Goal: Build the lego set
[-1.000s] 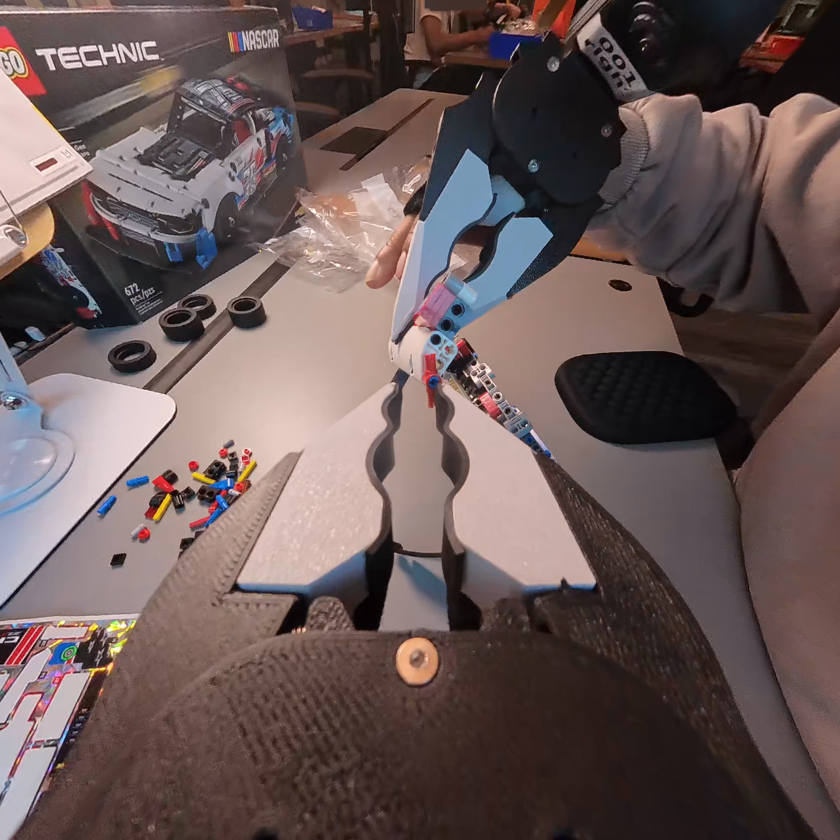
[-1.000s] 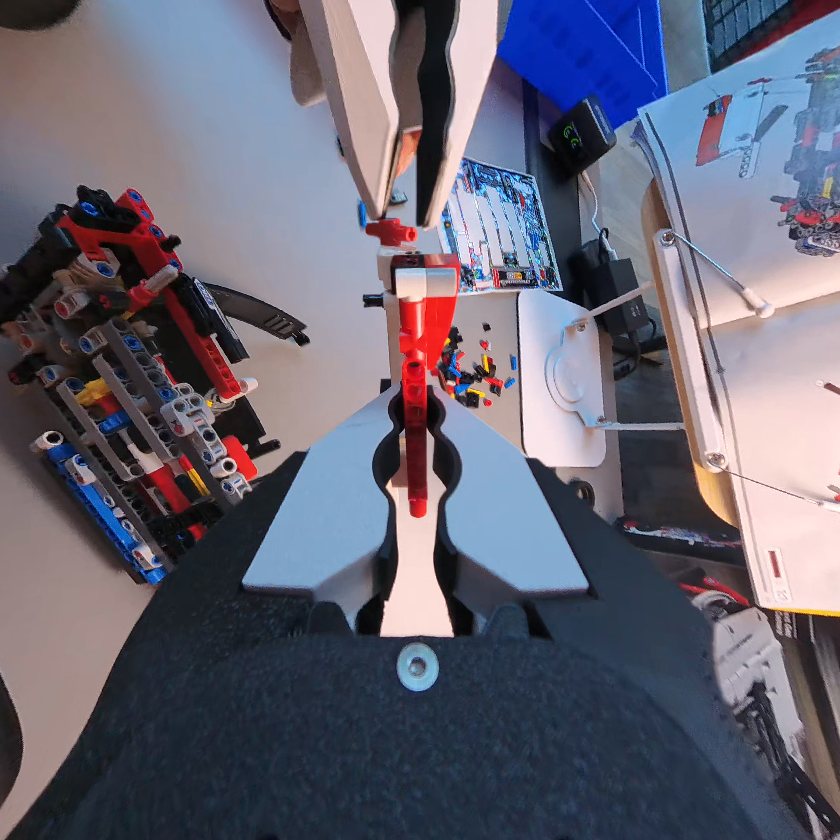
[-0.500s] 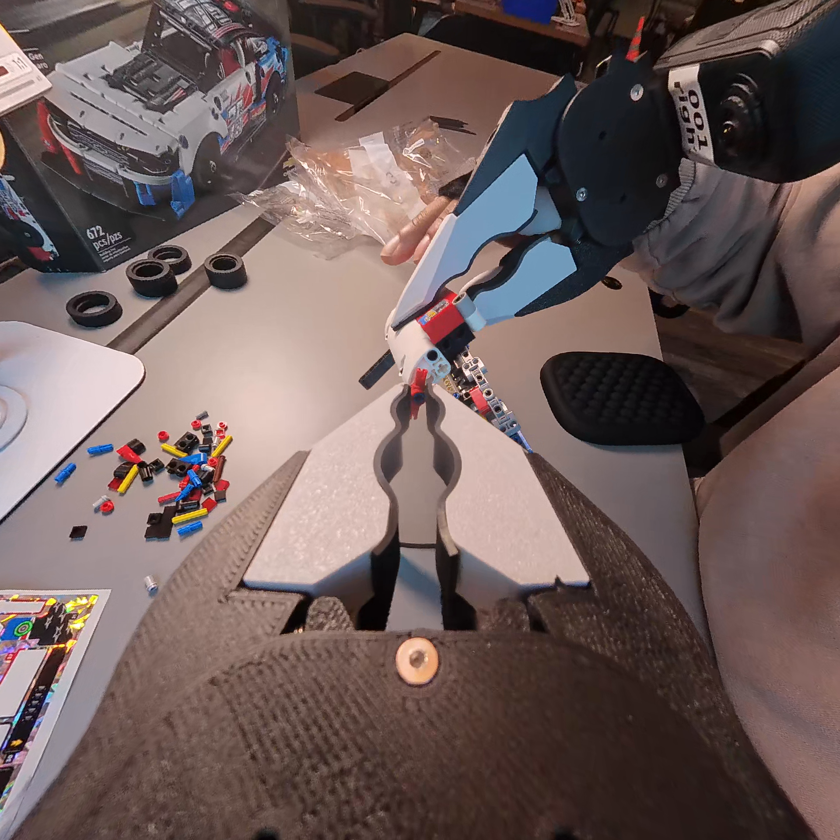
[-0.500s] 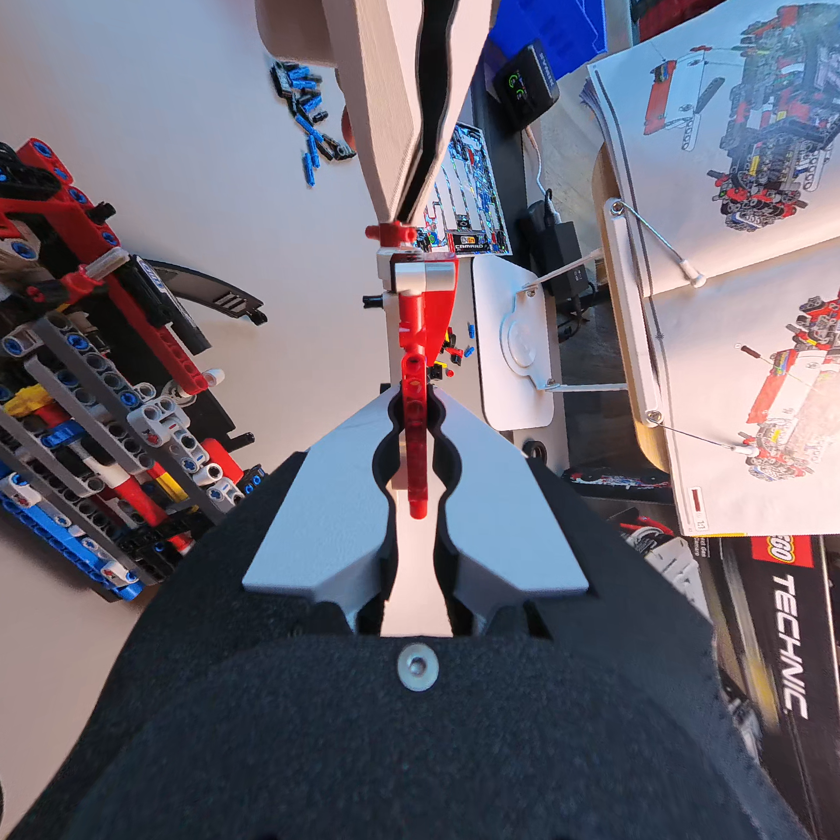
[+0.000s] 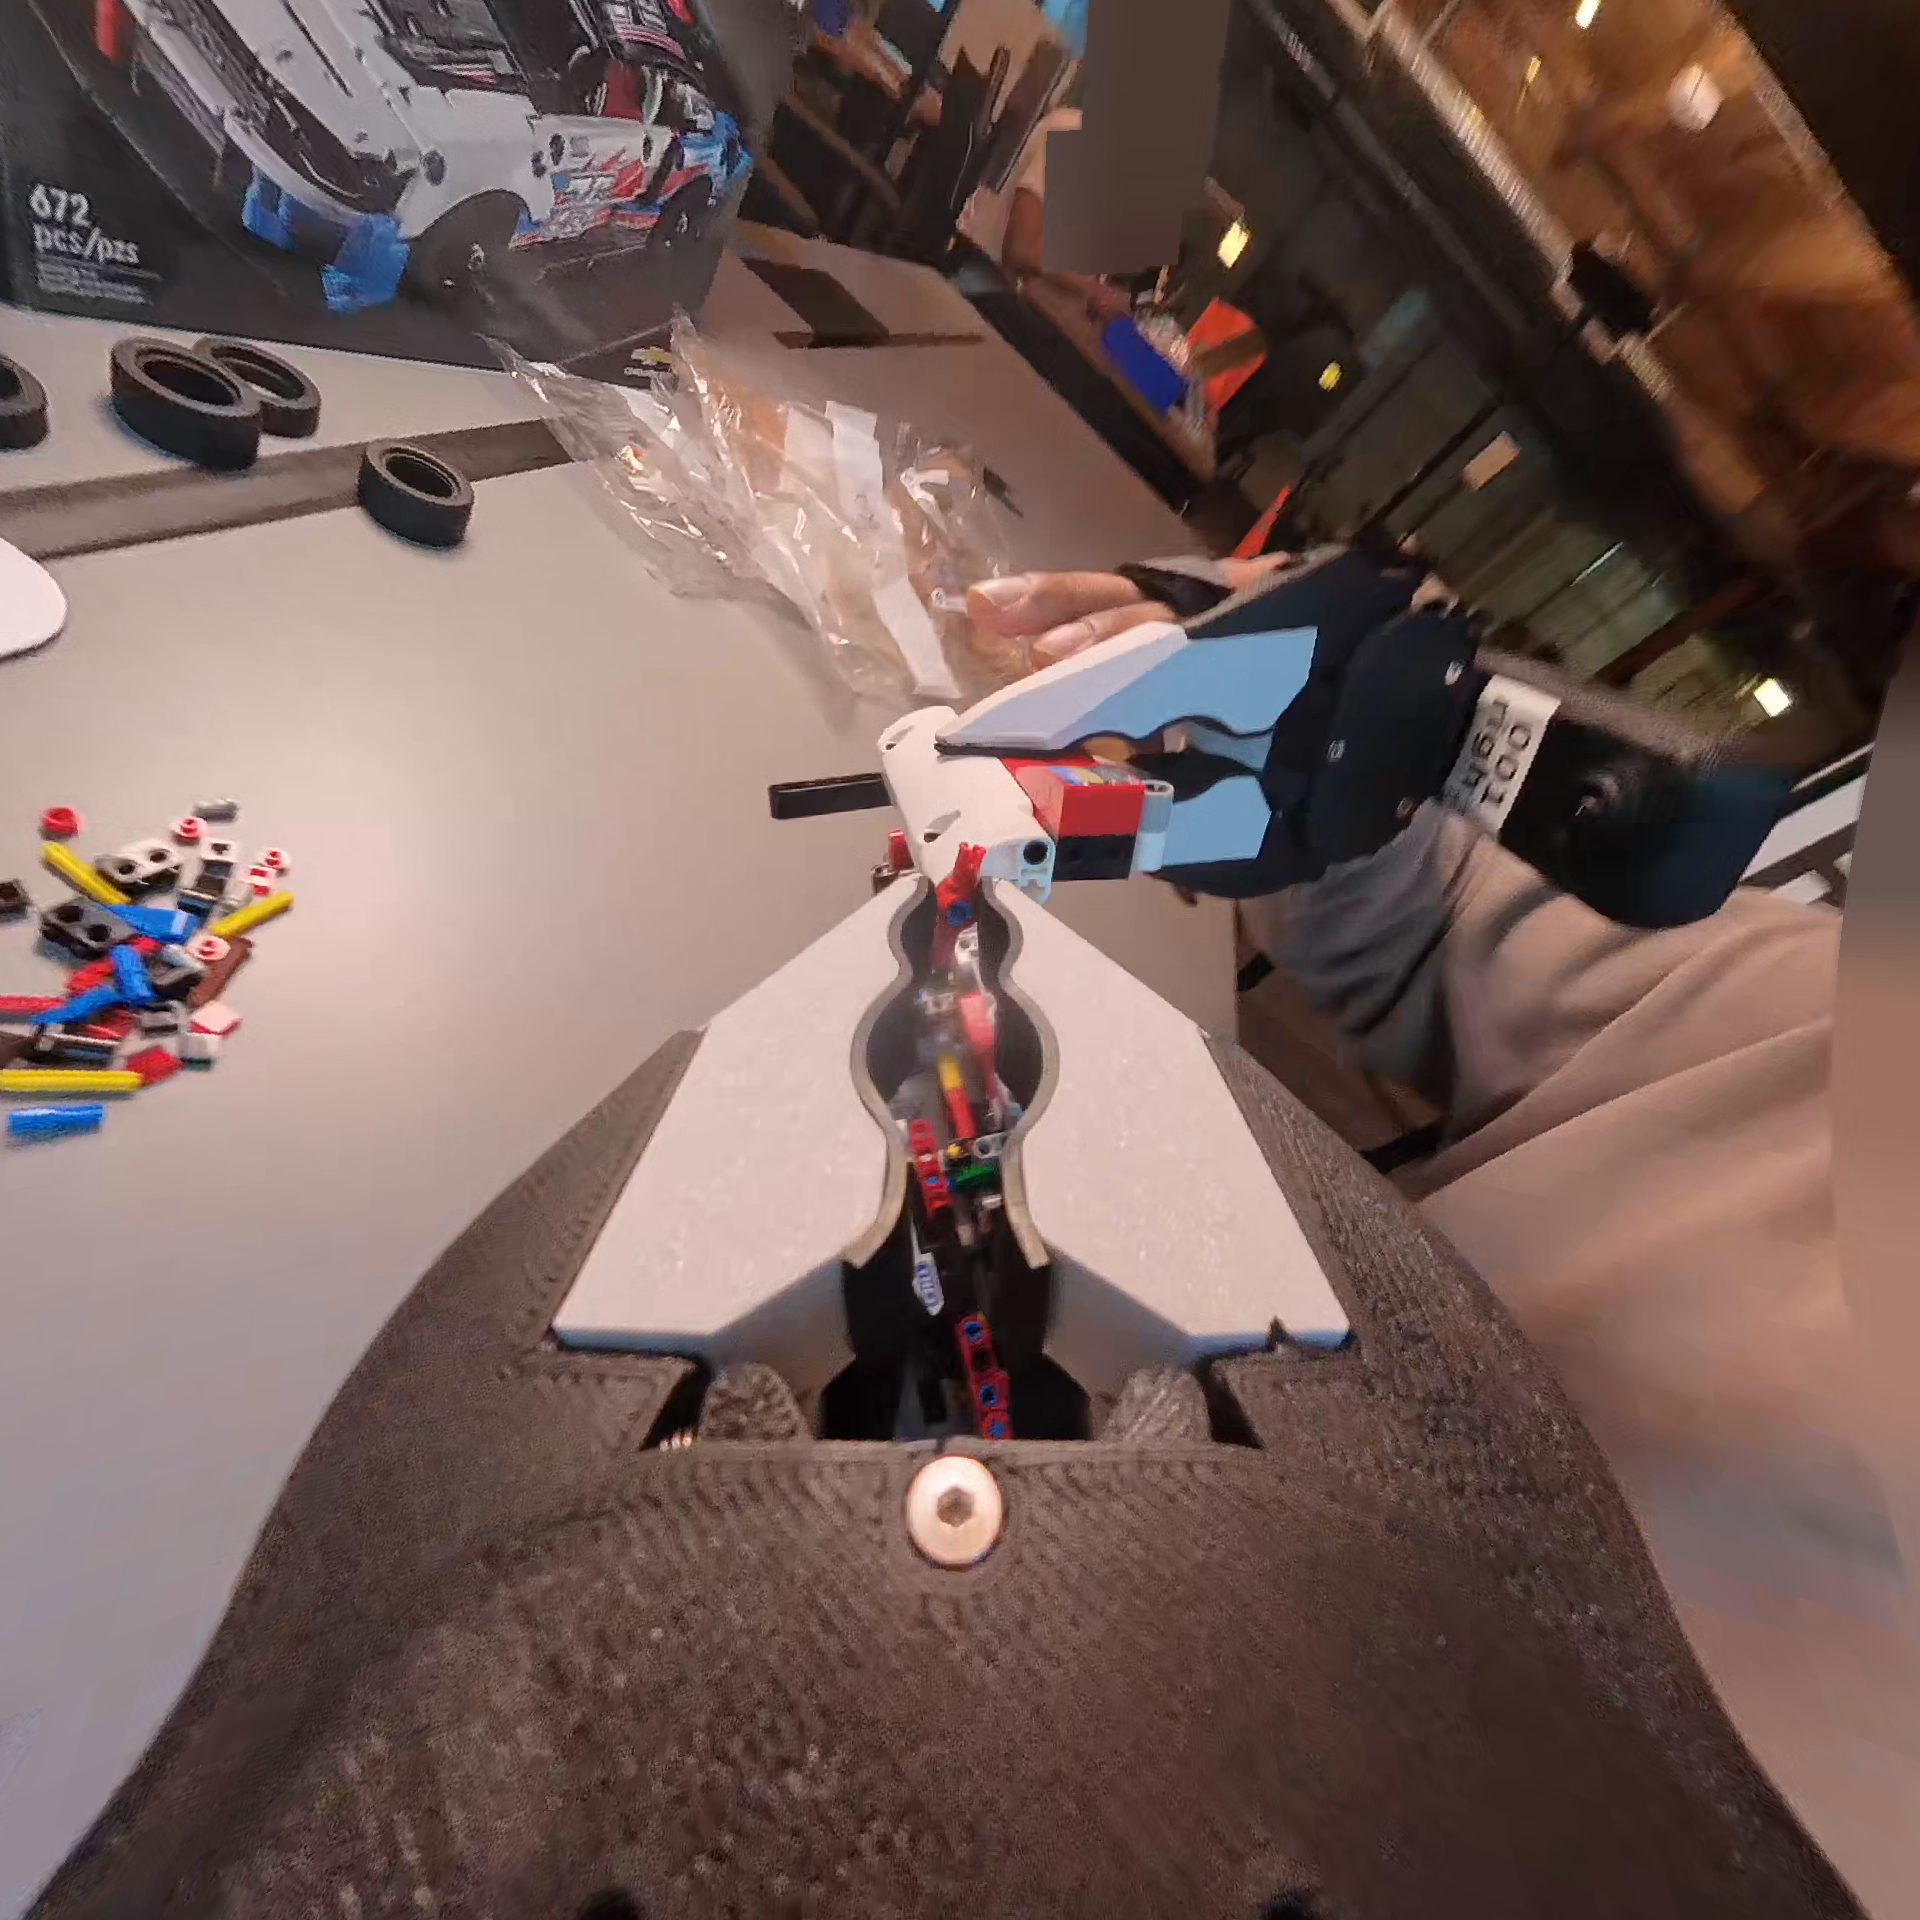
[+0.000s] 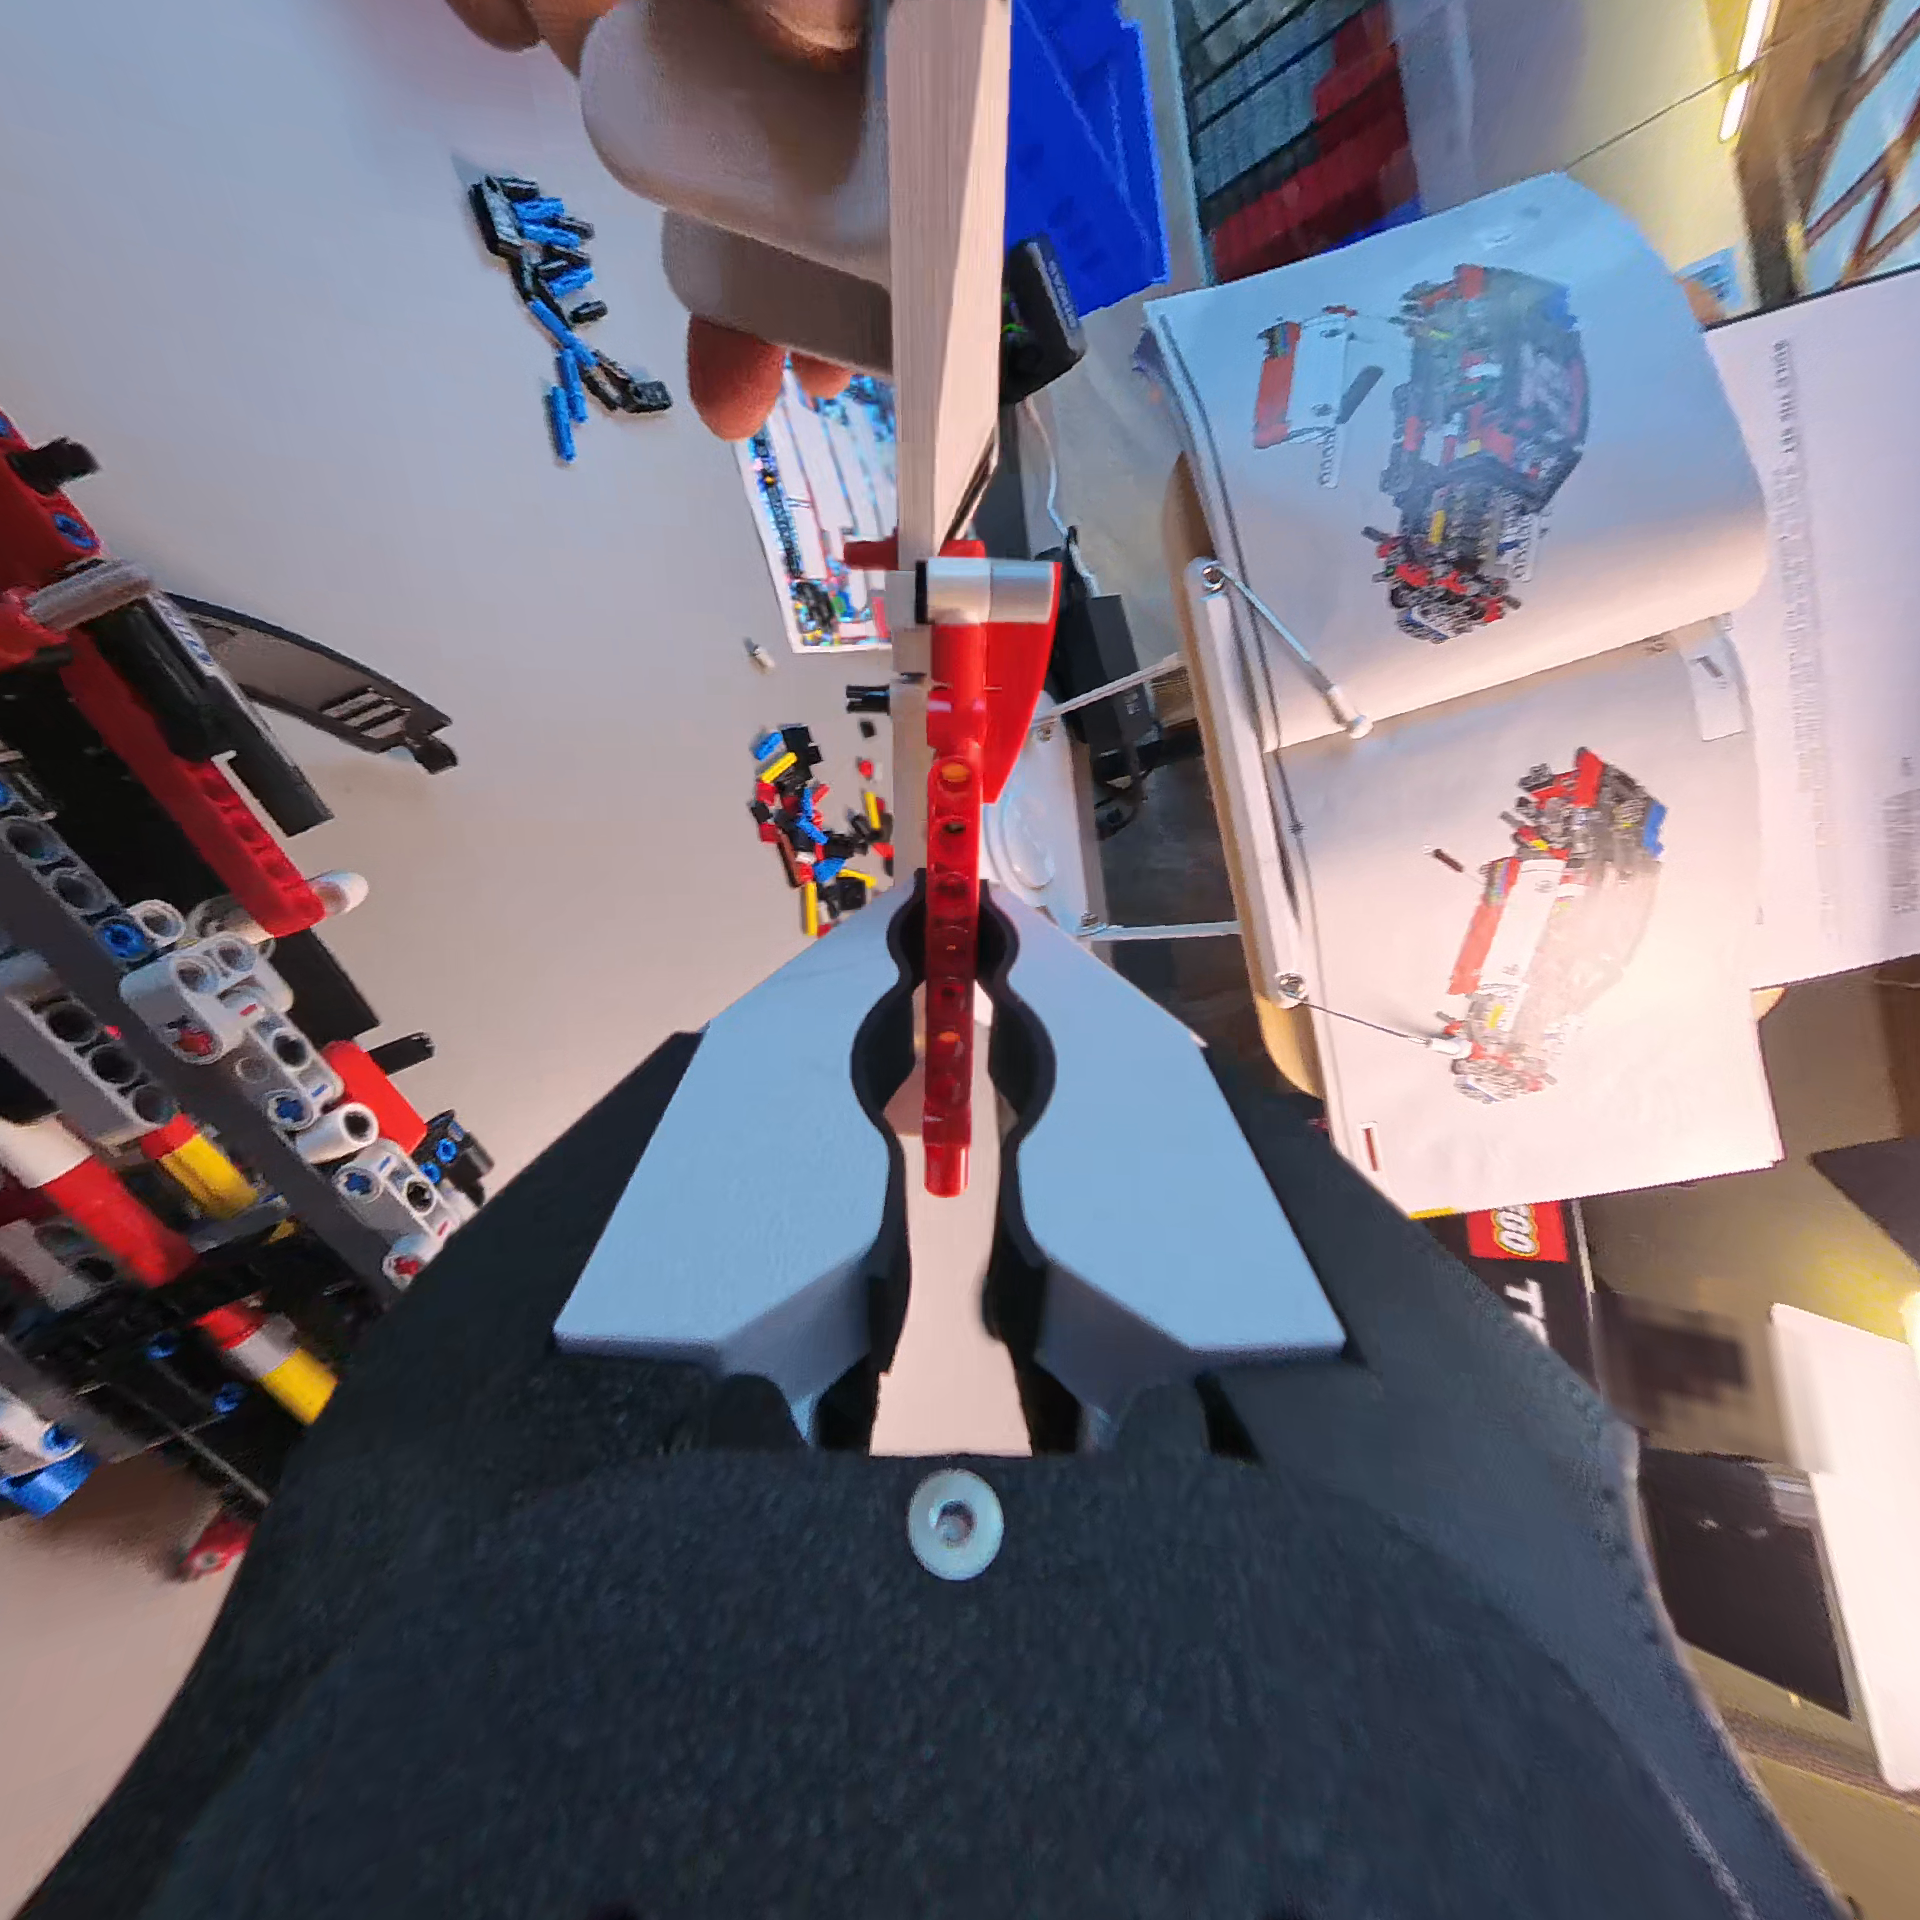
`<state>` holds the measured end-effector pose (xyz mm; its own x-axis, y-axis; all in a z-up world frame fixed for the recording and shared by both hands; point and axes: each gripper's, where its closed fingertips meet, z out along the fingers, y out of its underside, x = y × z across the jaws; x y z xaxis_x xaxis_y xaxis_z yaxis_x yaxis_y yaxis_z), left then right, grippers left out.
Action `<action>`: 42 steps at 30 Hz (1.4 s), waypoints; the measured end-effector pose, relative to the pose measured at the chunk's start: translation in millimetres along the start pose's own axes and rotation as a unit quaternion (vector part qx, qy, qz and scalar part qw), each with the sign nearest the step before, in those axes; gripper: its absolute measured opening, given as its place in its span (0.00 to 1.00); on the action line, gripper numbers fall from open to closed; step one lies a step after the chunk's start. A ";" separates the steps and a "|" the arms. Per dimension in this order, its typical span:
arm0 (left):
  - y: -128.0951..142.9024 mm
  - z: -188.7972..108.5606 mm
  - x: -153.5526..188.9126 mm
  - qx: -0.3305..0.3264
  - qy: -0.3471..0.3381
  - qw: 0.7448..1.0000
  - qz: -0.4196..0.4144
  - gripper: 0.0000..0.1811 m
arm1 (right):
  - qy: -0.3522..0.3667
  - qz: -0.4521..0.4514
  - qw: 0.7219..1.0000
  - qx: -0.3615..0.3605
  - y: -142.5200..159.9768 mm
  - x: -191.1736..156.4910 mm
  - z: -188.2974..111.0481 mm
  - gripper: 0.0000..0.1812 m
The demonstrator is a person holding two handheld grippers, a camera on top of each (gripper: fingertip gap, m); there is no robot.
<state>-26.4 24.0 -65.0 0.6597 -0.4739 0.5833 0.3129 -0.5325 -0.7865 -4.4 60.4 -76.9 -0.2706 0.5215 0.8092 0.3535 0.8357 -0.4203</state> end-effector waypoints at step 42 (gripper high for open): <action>79.2 23.8 -13.1 -0.060 -0.052 0.994 0.077 0.03 | -0.171 -0.024 0.982 0.071 19.8 -65.8 -0.4 0.02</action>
<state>6.0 4.7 -139.7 0.7621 -0.4842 0.4297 0.1240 -0.5424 -0.8309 20.8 42.6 -138.3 -0.5774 0.4887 0.6541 0.2120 0.8634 -0.4579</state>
